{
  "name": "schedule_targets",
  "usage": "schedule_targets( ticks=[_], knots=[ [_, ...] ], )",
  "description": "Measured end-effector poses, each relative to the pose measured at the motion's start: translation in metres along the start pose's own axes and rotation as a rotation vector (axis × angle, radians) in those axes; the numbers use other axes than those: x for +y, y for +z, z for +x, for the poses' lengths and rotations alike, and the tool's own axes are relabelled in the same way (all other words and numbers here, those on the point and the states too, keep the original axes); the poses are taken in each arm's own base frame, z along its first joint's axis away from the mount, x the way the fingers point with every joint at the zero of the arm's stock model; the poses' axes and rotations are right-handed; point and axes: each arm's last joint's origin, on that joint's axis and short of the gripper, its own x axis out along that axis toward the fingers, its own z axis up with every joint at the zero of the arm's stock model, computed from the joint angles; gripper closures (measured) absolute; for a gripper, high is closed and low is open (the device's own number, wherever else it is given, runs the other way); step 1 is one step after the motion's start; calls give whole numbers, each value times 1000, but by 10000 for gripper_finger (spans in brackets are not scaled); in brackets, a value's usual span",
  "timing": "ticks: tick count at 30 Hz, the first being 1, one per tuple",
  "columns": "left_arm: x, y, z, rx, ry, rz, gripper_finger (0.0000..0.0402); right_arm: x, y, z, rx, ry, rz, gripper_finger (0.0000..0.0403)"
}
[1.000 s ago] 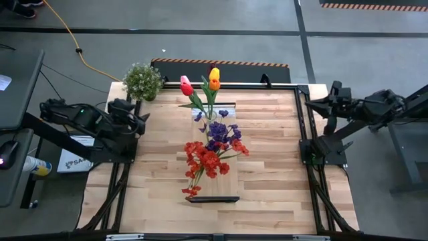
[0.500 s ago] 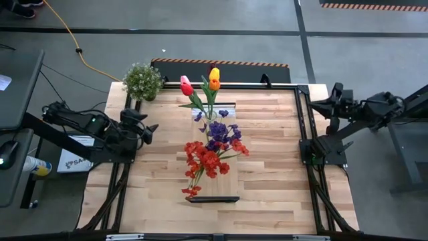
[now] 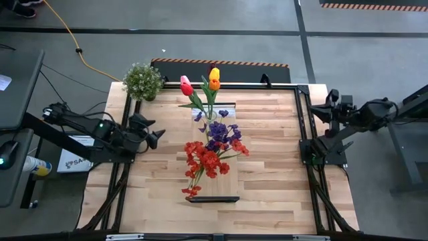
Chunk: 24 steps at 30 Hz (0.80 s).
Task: Pick and place flowers into a vace then onto a shelf
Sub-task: Return to Home Position
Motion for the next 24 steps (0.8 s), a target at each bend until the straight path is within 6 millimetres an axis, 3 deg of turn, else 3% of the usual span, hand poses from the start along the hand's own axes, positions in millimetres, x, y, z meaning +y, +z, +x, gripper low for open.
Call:
schedule_targets(
  ticks=[9,24],
  knots=[
    [5,-18,10,-3,-20,-5,10,2,-15,4,-21,65,-6,403],
    [38,-10,-11,-117,-118,37,11,5,-6,2,-99,139,-50,403]
  ],
)
